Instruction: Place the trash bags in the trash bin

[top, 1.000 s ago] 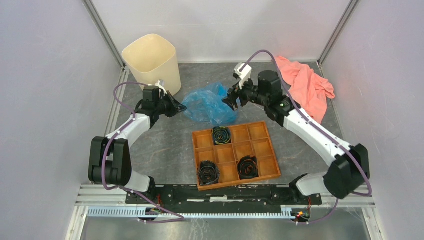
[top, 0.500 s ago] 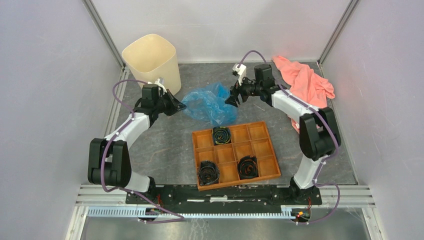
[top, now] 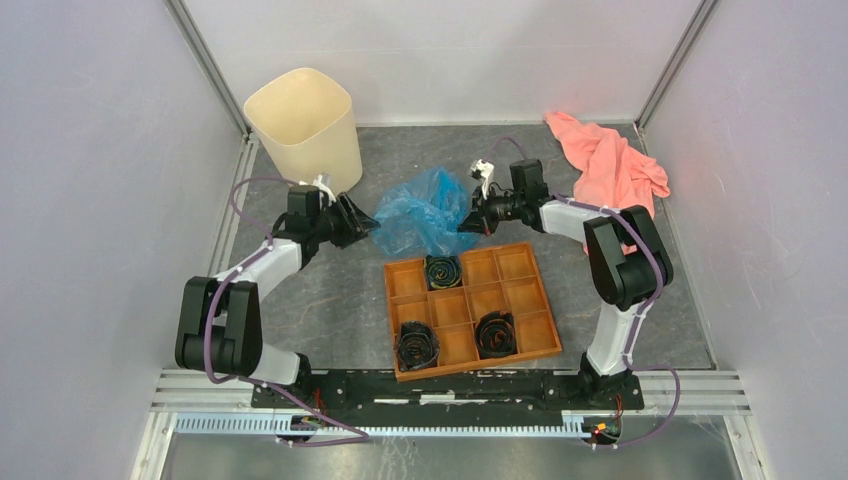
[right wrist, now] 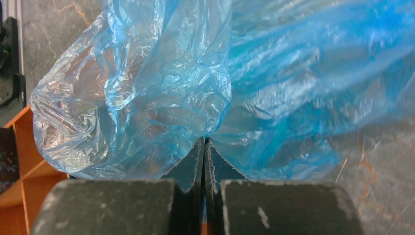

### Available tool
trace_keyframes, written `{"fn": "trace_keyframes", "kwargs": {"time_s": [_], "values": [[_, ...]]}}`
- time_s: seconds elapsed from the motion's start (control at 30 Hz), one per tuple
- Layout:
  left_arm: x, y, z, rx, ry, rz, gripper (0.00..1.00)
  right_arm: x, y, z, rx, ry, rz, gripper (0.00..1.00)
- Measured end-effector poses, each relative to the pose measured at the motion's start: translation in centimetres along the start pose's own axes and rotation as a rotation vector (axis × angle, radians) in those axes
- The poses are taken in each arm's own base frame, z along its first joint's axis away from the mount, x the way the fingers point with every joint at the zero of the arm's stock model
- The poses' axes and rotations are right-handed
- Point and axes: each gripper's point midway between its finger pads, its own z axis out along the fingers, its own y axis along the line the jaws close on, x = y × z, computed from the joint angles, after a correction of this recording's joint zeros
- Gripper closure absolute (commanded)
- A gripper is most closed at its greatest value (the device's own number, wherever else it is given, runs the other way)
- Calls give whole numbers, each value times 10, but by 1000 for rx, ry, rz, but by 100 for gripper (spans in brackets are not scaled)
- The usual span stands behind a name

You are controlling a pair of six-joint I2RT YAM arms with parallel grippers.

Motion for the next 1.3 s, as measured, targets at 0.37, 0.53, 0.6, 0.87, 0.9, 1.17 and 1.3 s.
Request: {"fn": "trace_keyframes", "kwargs": {"time_s": [0.37,0.53,0.6,0.87,0.9,1.17,1.3], "values": [[40,16,-3,1,-17,-59,9,-39,-2,-26,142,-194,156,100],[45,3,7,43,-28,-32,10,-51,-7,-31,163,-246,201,100],[49,2,14,49,-22,-34,13,-54,-8,-32,165,-259,212,100],[48,29,50,-77,-16,-96,94,-53,-8,-32,172,-276,275,100],[42,28,54,-87,-28,-95,97,-52,-11,-34,185,-278,295,100],[-35,-51,49,-17,-111,-55,98,-61,-60,-87,360,-383,636,100],[-101,-149,9,126,-172,34,98,-176,-74,-145,420,-570,565,100]]}}
